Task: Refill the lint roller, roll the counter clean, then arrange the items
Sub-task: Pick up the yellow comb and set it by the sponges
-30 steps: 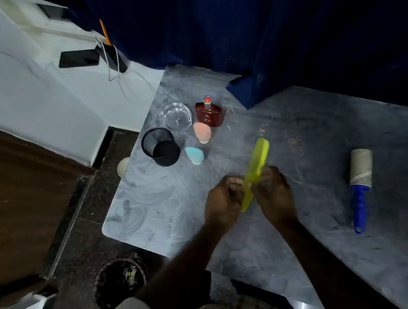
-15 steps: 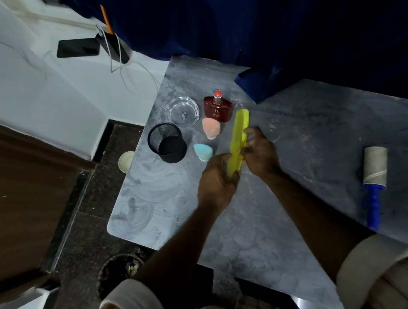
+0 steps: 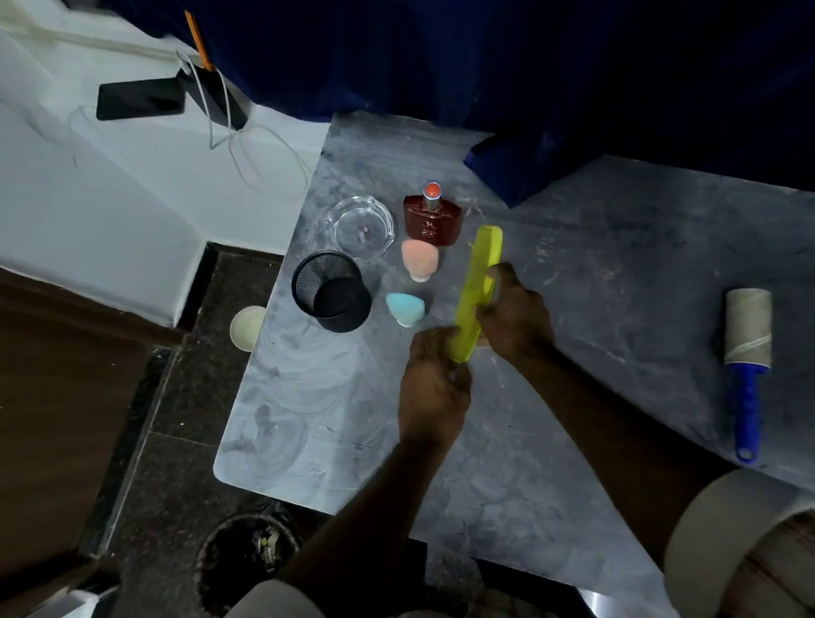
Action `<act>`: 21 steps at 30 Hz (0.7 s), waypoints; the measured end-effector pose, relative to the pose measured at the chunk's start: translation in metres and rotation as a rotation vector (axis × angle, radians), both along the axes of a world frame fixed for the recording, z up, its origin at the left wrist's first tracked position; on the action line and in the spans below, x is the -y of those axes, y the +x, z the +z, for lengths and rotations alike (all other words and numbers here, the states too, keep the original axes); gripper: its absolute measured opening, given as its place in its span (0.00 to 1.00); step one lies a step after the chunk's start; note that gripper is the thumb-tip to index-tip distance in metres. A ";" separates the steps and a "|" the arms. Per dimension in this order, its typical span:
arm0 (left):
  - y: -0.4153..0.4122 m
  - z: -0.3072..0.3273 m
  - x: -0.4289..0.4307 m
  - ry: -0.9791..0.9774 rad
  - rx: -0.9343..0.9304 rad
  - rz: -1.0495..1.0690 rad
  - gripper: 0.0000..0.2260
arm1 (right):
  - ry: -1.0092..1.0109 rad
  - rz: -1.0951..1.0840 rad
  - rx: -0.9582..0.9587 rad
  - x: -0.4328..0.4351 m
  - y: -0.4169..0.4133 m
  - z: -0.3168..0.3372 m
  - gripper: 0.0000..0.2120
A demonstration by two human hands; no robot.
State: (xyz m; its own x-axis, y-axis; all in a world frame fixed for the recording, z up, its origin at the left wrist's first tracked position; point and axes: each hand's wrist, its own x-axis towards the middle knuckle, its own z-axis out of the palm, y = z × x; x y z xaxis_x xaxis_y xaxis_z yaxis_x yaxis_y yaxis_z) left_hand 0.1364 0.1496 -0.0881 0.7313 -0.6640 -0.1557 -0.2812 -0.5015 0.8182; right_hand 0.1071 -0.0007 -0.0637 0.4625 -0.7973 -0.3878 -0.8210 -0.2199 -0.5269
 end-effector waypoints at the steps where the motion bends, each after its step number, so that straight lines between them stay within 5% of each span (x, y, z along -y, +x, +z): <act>1: 0.000 0.000 0.000 0.006 0.001 -0.006 0.17 | -0.008 0.000 -0.006 0.000 0.000 -0.001 0.27; 21: -0.005 0.012 -0.002 0.148 -0.049 -0.097 0.22 | -0.124 0.085 -0.091 -0.001 -0.001 -0.011 0.30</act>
